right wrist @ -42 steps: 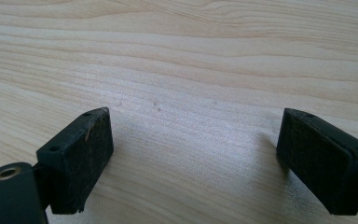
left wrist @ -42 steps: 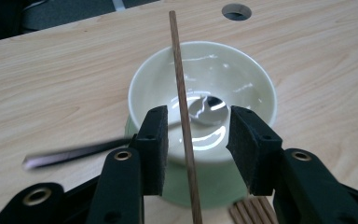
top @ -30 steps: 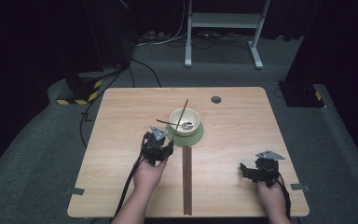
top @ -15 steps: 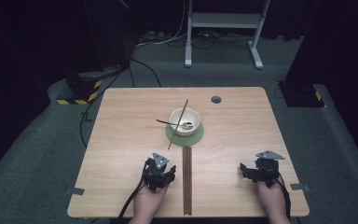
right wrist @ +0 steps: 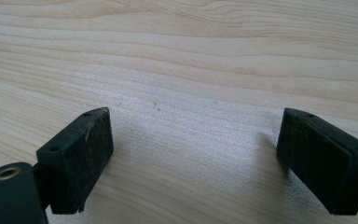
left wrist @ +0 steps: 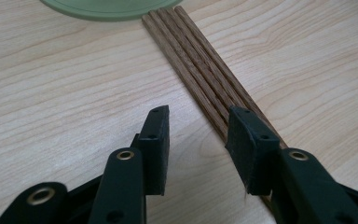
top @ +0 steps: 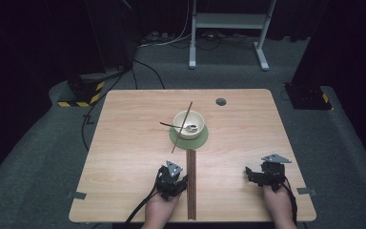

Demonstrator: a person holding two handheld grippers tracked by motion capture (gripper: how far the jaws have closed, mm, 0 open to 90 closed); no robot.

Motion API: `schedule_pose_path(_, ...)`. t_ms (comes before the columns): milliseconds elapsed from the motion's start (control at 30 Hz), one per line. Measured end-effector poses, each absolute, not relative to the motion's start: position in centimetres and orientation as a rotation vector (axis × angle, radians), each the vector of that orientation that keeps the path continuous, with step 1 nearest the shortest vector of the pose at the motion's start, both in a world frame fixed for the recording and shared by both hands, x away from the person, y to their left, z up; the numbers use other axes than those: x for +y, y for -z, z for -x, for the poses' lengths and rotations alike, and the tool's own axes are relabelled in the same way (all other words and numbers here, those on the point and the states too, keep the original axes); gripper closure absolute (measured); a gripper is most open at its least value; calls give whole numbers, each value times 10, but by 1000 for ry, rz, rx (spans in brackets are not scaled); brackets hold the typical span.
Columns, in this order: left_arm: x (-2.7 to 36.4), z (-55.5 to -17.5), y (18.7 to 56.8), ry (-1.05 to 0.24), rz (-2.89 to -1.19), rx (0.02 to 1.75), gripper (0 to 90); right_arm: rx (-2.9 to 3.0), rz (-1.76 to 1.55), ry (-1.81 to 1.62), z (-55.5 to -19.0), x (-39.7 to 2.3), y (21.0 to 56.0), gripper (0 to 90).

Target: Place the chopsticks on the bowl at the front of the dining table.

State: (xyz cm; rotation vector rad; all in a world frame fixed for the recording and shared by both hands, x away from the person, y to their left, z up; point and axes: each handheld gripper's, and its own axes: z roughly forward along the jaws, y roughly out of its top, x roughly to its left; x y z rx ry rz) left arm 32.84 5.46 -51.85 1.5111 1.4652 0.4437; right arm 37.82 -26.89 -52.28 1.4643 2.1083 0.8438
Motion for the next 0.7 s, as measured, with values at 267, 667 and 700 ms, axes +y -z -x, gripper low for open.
schedule_pose_path(267, 45, -337, 522, -437, -1520, 1464, 598, 2109, -1465, -844, -378, -269, 523, 105)
schedule_pose_path(667, 49, -336, 525, -477, -1557, 1464, 616, 2109, -1465, -844, -378, -269, 523, 105)
schedule_pose_path(700, 53, -336, 525, -480, -1561, 1468, 622, 2108, -1465, -844, -378, -269, 523, 105)
